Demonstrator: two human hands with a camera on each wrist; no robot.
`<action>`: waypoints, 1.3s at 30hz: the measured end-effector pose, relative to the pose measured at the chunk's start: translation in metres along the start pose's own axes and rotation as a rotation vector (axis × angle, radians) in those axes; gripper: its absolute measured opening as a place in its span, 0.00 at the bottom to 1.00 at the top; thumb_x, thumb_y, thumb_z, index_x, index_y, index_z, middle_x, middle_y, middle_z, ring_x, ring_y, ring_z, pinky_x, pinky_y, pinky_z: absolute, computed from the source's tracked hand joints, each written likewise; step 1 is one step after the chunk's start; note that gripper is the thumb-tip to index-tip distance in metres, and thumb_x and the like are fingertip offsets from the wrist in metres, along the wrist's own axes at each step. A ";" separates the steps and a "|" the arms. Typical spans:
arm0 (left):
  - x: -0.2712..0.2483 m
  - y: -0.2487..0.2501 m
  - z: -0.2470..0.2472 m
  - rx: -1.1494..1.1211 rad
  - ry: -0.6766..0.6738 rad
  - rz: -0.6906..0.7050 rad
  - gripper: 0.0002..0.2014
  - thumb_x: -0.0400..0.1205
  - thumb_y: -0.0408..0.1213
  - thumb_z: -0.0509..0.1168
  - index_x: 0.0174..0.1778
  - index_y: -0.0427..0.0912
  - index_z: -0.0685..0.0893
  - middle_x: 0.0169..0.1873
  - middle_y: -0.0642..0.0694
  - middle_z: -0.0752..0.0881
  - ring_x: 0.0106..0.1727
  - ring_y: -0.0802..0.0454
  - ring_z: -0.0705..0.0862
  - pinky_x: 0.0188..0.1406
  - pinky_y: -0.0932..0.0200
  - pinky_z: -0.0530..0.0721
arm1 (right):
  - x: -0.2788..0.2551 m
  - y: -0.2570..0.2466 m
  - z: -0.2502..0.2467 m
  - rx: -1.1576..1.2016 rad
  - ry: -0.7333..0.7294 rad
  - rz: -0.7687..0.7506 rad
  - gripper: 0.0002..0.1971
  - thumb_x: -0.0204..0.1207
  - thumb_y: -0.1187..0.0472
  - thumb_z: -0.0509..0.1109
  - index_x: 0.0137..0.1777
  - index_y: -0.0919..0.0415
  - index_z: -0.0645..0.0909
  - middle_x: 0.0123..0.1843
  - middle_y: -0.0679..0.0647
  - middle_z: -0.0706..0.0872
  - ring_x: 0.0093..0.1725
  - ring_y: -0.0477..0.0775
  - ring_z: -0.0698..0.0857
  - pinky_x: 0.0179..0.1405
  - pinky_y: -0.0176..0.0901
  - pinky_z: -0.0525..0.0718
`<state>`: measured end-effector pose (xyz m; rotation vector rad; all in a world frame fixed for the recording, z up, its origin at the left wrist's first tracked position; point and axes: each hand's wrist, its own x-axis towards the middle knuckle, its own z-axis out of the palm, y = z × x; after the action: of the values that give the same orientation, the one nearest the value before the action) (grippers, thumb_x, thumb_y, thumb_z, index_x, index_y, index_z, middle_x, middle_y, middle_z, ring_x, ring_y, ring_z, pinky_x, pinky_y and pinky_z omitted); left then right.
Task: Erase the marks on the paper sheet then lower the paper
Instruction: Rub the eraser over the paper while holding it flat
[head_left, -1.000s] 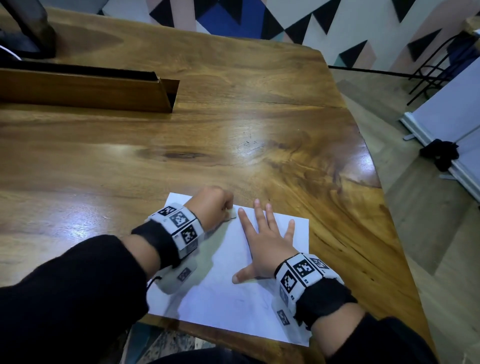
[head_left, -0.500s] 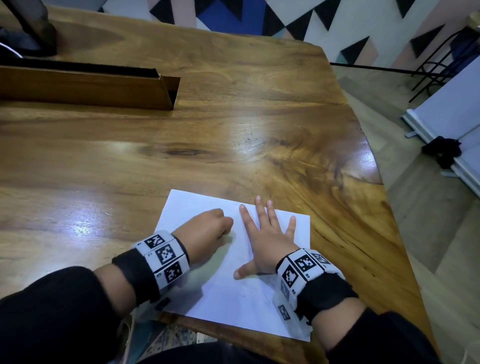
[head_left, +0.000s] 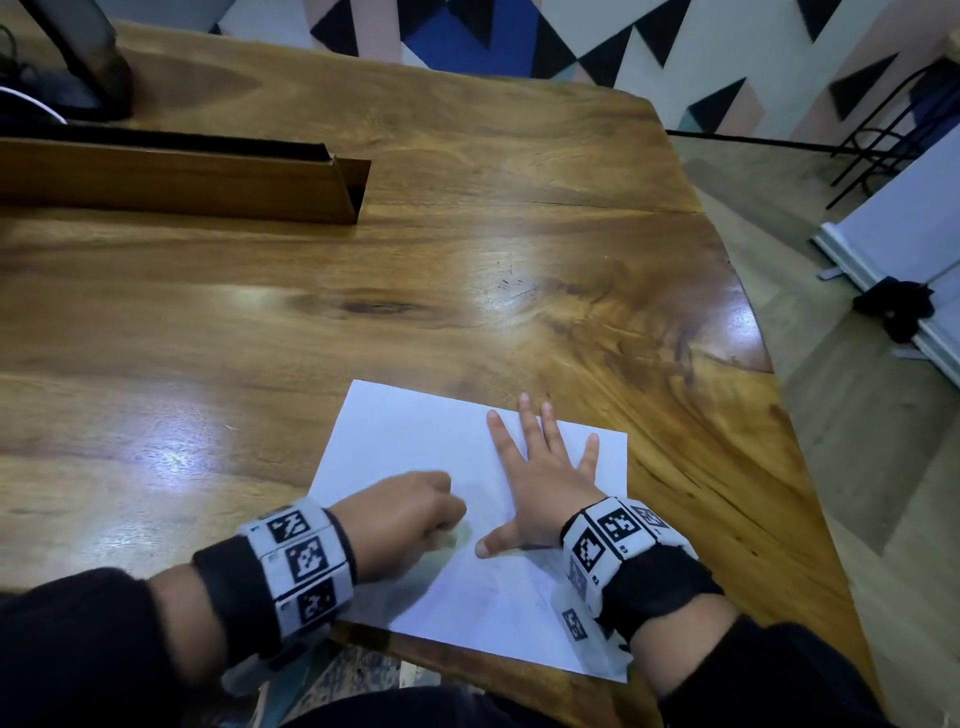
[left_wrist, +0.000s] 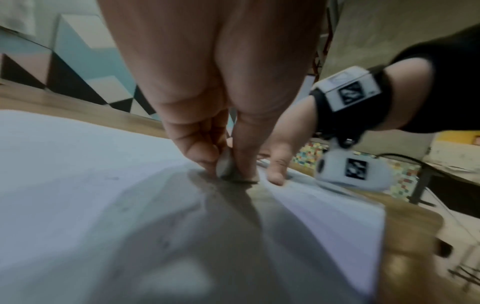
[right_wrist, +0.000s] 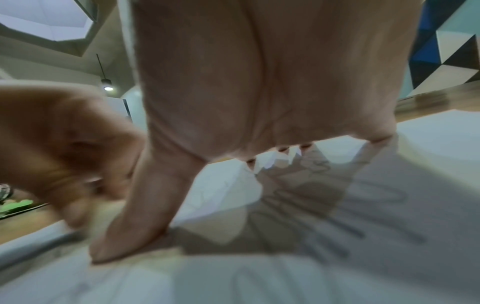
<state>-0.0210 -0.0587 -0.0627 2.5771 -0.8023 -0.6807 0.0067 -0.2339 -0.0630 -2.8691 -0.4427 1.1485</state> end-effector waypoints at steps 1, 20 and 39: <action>-0.005 0.001 0.002 0.011 -0.045 0.013 0.07 0.77 0.32 0.58 0.33 0.40 0.76 0.39 0.48 0.72 0.42 0.44 0.77 0.38 0.56 0.69 | 0.000 0.000 0.000 -0.002 0.000 0.000 0.69 0.59 0.30 0.76 0.79 0.46 0.21 0.77 0.53 0.13 0.78 0.58 0.19 0.73 0.78 0.33; 0.001 -0.031 0.006 -0.168 0.205 -0.183 0.05 0.83 0.34 0.55 0.48 0.43 0.75 0.74 0.49 0.66 0.83 0.50 0.48 0.80 0.45 0.44 | 0.001 0.008 -0.002 -0.004 0.053 -0.072 0.62 0.68 0.33 0.72 0.82 0.50 0.26 0.80 0.57 0.19 0.81 0.57 0.24 0.78 0.69 0.34; 0.002 0.000 0.000 -0.054 -0.034 0.080 0.07 0.76 0.35 0.63 0.35 0.38 0.82 0.37 0.47 0.76 0.39 0.52 0.75 0.38 0.61 0.69 | 0.000 0.001 0.003 -0.063 0.025 -0.050 0.72 0.57 0.28 0.76 0.79 0.52 0.20 0.76 0.58 0.13 0.78 0.60 0.19 0.74 0.75 0.30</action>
<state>-0.0194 -0.0598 -0.0631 2.4770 -0.8810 -0.7142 0.0052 -0.2355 -0.0653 -2.9041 -0.5570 1.1091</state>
